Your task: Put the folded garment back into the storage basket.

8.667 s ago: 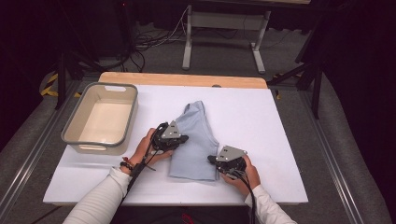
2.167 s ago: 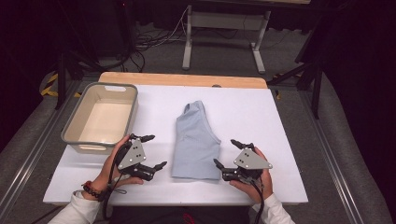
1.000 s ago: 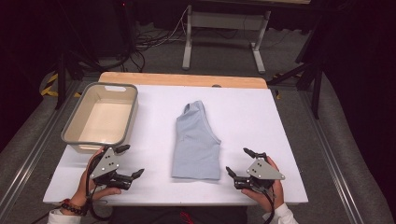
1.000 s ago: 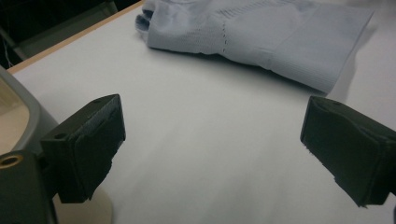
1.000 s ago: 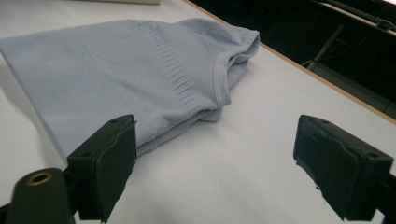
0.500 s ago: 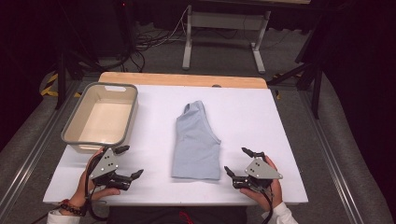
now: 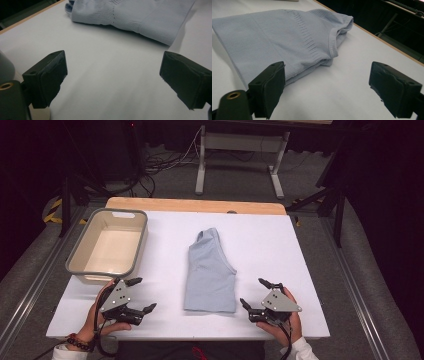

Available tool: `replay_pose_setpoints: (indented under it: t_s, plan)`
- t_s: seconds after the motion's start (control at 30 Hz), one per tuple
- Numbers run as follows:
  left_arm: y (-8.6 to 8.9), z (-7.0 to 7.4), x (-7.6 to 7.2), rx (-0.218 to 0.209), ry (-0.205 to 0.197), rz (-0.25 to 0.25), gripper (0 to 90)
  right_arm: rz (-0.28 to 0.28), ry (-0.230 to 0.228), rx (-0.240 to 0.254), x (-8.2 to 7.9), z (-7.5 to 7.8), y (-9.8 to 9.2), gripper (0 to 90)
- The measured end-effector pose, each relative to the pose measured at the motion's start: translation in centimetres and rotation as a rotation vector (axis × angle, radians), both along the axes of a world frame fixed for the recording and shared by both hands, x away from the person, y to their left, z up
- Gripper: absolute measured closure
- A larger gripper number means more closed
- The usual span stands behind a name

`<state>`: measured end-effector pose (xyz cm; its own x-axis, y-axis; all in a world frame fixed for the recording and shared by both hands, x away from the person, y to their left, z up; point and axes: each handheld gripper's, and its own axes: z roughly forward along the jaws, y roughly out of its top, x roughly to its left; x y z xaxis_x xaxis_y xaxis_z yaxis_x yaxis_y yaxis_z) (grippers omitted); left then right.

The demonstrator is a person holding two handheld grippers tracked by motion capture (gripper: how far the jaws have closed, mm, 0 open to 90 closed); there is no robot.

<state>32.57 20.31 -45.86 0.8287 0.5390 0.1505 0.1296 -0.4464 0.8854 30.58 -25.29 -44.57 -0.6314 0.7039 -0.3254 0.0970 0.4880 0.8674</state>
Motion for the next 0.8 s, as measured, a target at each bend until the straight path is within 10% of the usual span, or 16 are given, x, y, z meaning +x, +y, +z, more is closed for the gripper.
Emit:
replay_pose_setpoints:
  t_s: [0.57,0.8]
  plan:
    - [-1.2,0.2,-0.1,0.024,0.012,-0.016,8.4,-0.012,-0.010,0.020,-0.2,0.3,-0.5,14.9]
    - [-3.0,1.0,2.1,-0.092,0.160,-0.039,9.4,-0.010,-0.001,0.013,0.0,0.1,-0.2,14.9]
